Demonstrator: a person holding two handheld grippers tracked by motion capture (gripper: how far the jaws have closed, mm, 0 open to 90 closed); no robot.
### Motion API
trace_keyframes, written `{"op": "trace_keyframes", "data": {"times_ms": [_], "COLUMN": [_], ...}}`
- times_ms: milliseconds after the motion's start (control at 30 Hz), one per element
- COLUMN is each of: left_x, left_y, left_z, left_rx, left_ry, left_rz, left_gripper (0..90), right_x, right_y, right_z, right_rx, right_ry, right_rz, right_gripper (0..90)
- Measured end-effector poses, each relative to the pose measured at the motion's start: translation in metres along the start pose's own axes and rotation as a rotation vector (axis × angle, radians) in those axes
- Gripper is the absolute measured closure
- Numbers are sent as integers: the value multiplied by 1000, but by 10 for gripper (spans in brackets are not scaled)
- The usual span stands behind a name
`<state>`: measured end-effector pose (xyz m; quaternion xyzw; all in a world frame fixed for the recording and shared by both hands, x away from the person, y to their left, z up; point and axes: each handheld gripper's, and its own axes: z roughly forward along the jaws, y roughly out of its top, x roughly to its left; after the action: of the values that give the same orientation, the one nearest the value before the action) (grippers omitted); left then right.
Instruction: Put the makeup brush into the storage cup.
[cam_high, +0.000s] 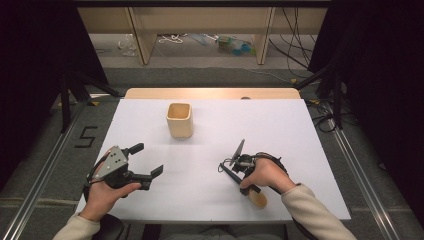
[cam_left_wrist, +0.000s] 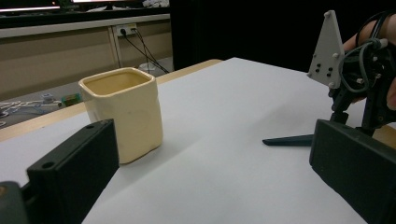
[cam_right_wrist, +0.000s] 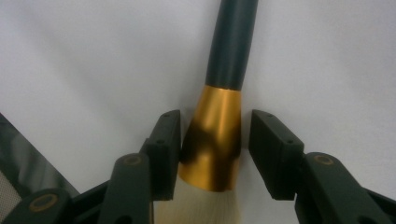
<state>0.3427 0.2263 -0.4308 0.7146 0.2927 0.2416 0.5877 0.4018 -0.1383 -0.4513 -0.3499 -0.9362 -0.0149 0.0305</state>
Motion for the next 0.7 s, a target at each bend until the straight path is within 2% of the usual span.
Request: {"op": "trace_keyframes", "data": {"times_ms": [200,400,433,500,567,600,700], "left_x": [-1,0,0,0,0,0,0], "left_y": [0,0,0,0,0,-1,0], "left_z": [0,1,1,1,1,1,0], "left_rx": [1,-6,-6,-6,-6,-6,2], "left_ry": [2,-4,-4,-4,-4,-2,2], "left_rz": [-5,1,0,0,0,-4,1], "left_gripper": [11,12,13,13,14,14,15], "right_x": [1,0,1,-1,-3,-1,-2], "right_y": [0,1,1,0,-1,0,-1], "right_z": [0,0,0,0,0,0,-1], "right_rx": [7,11,11,23,27,17,18], "right_ry": [-13,-7,-3,0,-17,5,-2], "right_rz": [-9,-21,-12,-54,-82,-59,-74], "right_gripper": [619,629,630,631,633,633,634]}}
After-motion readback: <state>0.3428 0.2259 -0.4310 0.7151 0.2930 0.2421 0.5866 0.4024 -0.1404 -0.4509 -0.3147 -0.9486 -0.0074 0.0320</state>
